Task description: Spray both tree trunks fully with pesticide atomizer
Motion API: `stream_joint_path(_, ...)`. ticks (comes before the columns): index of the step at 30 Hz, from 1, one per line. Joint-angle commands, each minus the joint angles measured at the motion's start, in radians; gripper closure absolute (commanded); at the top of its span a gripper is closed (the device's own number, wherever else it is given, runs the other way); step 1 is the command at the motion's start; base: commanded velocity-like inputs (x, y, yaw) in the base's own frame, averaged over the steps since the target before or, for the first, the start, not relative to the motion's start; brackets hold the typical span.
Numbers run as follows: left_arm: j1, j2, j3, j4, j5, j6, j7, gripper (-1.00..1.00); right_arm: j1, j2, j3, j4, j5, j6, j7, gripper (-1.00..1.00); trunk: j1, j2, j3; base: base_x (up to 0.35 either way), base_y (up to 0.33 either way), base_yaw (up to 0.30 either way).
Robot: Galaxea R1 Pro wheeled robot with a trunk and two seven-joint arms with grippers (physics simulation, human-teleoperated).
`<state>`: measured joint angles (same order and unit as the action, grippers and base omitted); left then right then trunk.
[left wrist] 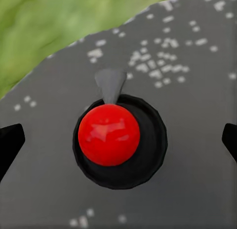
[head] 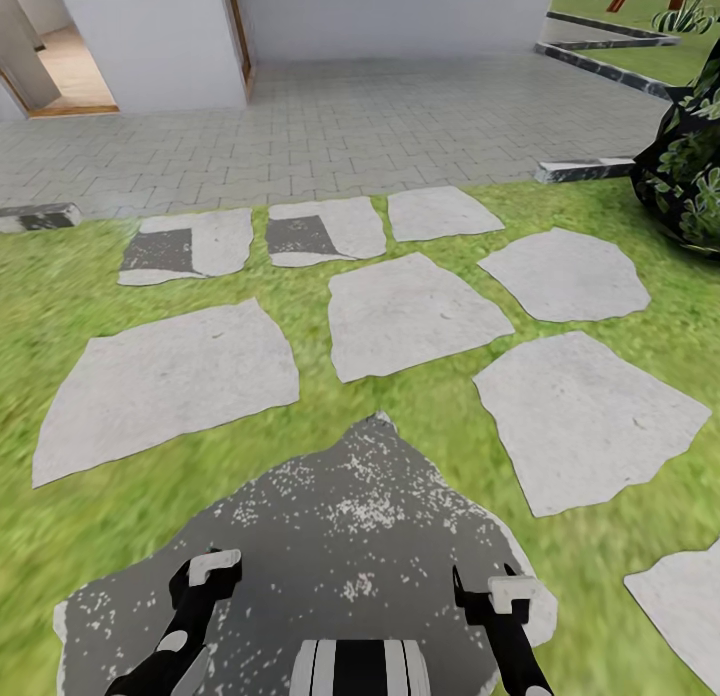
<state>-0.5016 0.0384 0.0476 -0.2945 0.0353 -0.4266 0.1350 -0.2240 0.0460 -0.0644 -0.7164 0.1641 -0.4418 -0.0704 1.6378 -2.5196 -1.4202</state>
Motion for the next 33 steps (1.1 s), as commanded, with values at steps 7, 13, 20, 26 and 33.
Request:
stream_joint_path(7,0.000,0.000,0.000,0.000,0.000,-0.002,0.000,1.00,0.000,0.000,0.000,0.000,0.000,0.000,0.000,-1.00,0.000,0.000,0.000,0.000,0.000,0.000)
stream_joint_path(13,0.000,0.001,0.002,0.000,0.000,-0.001,0.000,1.00,0.000,0.000,0.000,0.001,0.000,0.000,0.000,-1.00,0.000,0.000,0.000,0.000,0.000,0.000)
stream_joint_path(20,0.000,0.000,0.002,0.000,0.000,-0.001,0.000,1.00,0.000,0.000,0.000,0.002,0.000,0.000,0.000,-1.00,0.000,0.000,0.000,0.000,0.000,0.000)
stream_joint_path(26,0.000,0.000,0.002,-0.001,0.001,-0.001,0.000,1.00,-0.001,0.000,0.000,0.002,0.000,0.000,0.000,-1.00,0.000,0.000,0.000,0.000,0.000,0.000)
stream_joint_path(33,0.000,0.000,0.001,-0.002,0.001,-0.002,-0.001,1.00,-0.001,0.000,0.000,0.002,0.000,0.000,0.000,-1.00,0.000,0.000,0.000,0.000,0.000,0.000)
